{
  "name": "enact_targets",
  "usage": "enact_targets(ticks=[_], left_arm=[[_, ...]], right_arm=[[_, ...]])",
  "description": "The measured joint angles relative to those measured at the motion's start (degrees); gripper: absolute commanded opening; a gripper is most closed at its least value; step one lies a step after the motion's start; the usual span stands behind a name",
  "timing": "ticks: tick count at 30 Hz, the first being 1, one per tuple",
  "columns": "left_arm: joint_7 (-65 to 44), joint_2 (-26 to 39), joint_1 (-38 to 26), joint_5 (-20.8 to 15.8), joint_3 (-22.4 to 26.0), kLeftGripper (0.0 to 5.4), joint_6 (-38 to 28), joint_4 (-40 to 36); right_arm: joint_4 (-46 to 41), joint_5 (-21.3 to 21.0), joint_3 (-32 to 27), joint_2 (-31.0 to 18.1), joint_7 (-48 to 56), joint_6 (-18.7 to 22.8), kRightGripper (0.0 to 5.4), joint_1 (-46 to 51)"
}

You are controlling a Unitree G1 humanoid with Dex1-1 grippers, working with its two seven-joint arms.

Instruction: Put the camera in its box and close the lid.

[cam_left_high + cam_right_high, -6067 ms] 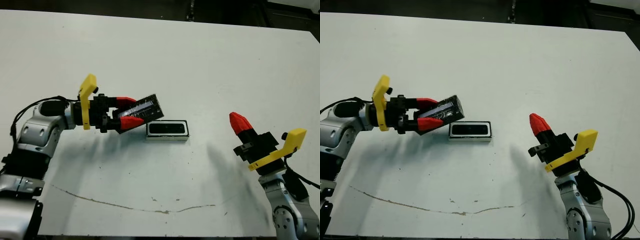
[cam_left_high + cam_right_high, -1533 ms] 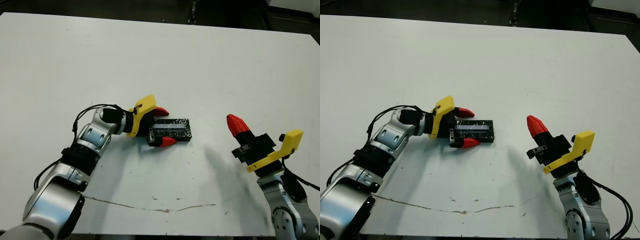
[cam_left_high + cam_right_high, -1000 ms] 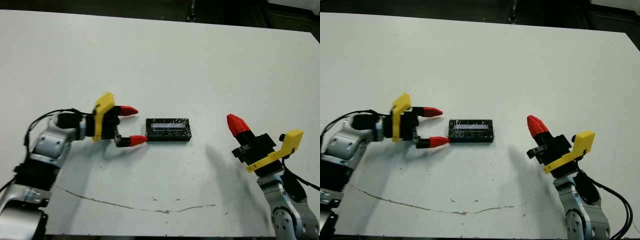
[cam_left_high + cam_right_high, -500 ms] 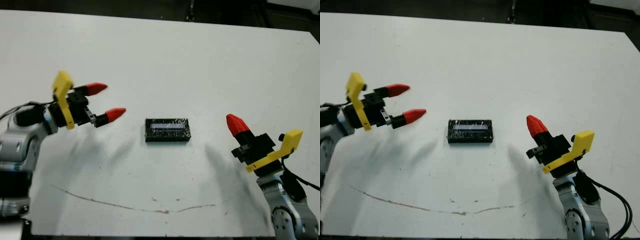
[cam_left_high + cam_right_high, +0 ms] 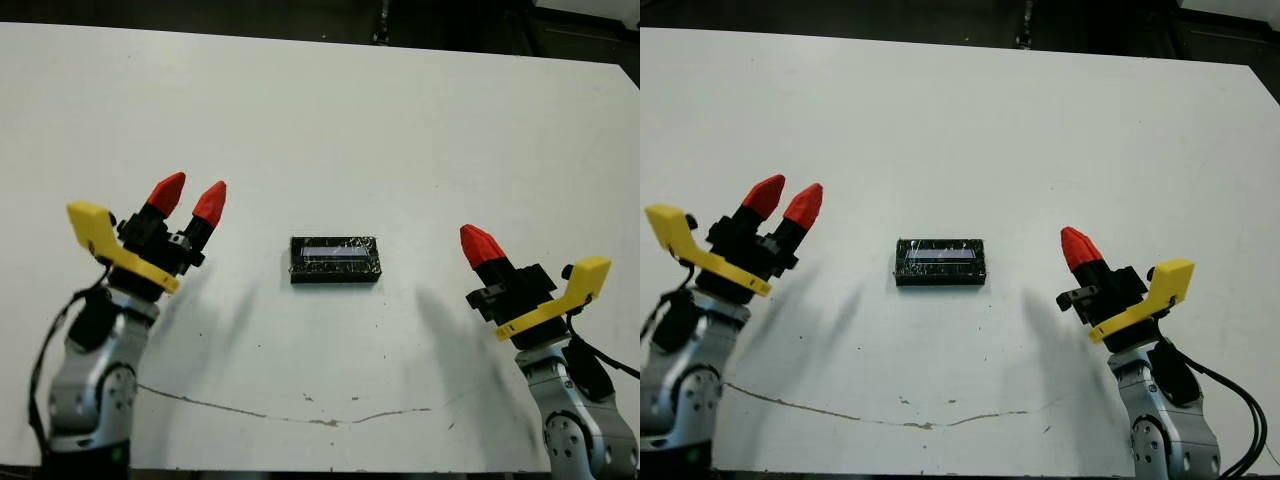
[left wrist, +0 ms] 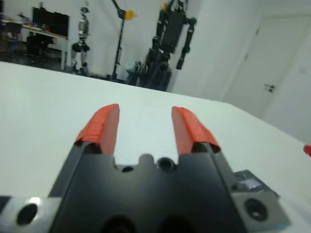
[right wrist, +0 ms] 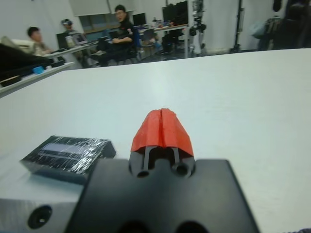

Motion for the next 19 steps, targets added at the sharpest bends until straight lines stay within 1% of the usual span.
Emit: enact_targets(ticks=[4, 8, 14, 15, 19], left_arm=[[2.16, -2.31, 1.59, 2.11, -1.26, 1.66, -4.87, 0.47], [2.82, -2.86, 2.63, 4.05, -1.88, 1.03, -8.60, 2.18], [4.54, -3.06, 2.66, 5.68, -2.78, 0.13, -10.83, 3.65], [4.71, -3.09, 2.66, 5.93, -3.02, 0.01, -11.29, 3.85], [5.25, -3.10, 2.65, 6.59, -3.69, 0.01, -12.38, 4.32]], right_arm=[[-0.77, -0.32, -0.06, 1.76, -3.38, 0.00, 0.00, 0.10], [-0.92, -0.51, -0.09, 3.13, -5.20, -0.11, 0.00, 0.13], [-1.57, -1.92, 0.08, 4.10, -6.76, -0.28, 0.00, 0.28], [-1.60, -1.92, 0.08, 4.13, -6.76, -0.28, 0.00, 0.28], [-1.66, -1.91, 0.08, 4.16, -6.82, -0.28, 0.00, 0.31]])
